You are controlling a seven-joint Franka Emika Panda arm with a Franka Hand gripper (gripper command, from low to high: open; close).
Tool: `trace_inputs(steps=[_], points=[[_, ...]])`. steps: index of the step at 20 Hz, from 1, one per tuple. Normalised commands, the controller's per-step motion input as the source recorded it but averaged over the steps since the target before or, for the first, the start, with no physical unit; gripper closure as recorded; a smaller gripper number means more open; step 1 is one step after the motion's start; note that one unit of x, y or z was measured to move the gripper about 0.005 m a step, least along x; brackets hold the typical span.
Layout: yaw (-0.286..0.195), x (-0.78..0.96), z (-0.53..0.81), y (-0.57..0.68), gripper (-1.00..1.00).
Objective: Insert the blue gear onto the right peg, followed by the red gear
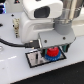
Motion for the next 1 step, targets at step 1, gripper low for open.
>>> trace_inputs(steps=[1], points=[[0.000, -0.01, 0.63, 0.11, -1.00]])
